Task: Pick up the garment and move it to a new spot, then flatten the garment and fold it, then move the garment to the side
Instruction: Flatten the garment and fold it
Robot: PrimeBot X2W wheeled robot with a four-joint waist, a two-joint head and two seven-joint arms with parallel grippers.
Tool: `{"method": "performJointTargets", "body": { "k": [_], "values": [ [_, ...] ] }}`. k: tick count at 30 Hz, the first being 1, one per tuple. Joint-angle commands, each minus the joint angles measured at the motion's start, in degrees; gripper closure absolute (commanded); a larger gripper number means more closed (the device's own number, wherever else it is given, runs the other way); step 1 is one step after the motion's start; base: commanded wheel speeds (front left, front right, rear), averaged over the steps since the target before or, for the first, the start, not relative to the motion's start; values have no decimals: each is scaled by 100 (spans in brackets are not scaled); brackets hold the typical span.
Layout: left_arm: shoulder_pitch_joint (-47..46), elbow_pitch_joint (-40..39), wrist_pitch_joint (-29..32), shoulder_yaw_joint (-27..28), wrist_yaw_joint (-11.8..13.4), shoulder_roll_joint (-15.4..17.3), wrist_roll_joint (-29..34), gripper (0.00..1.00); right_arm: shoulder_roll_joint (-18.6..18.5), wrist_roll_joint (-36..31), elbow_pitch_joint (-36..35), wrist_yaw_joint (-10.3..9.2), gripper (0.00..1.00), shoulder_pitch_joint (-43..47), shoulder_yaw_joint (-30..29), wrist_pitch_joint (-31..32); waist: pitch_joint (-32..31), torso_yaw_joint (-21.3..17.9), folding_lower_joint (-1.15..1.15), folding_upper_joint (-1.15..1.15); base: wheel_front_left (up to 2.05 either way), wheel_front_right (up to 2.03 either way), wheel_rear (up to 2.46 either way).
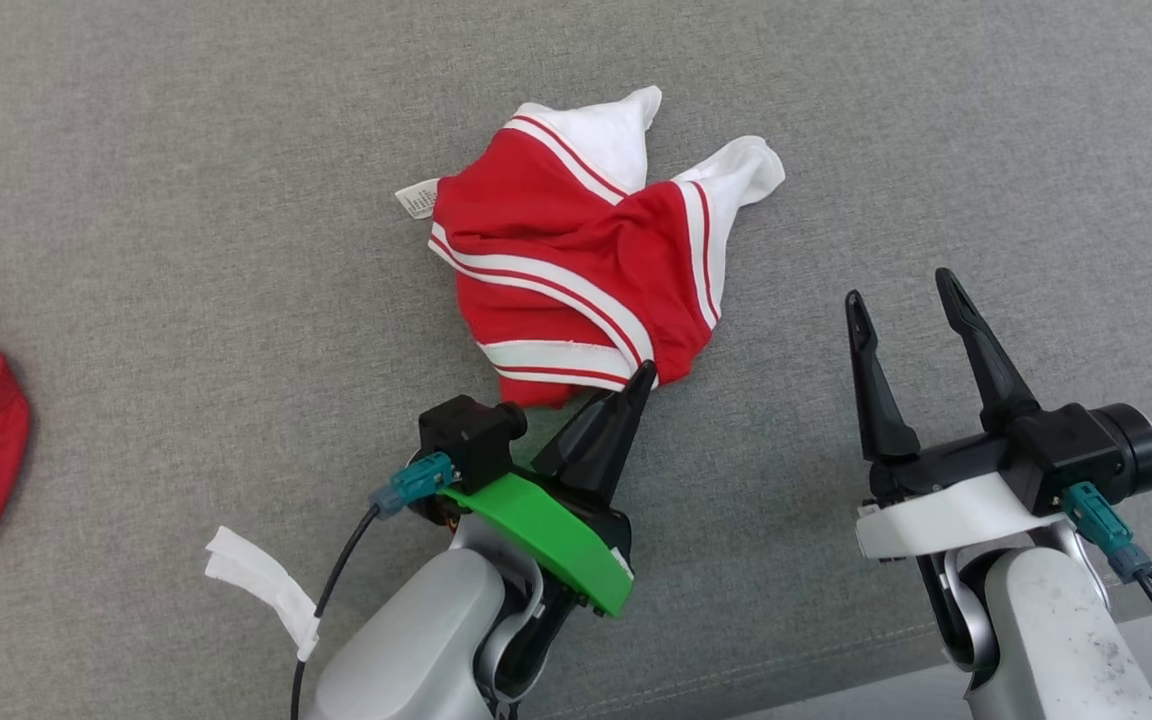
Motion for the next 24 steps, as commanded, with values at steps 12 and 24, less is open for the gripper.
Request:
{"method": "performJointTargets", "body": {
  "k": [12,24],
  "values": [
    [-1409,-392,332,-522,-15,297,-841,100,-9,278,78,-8,0,-42,85,-1,-441,-255,0,0,0,0,0],
    [-3985,-492,829,-22,-15,154,-1963,100,-8,651,107,-8,0,131,160,-1,-796,-1036,0,0,0,0,0]
  ]
}}
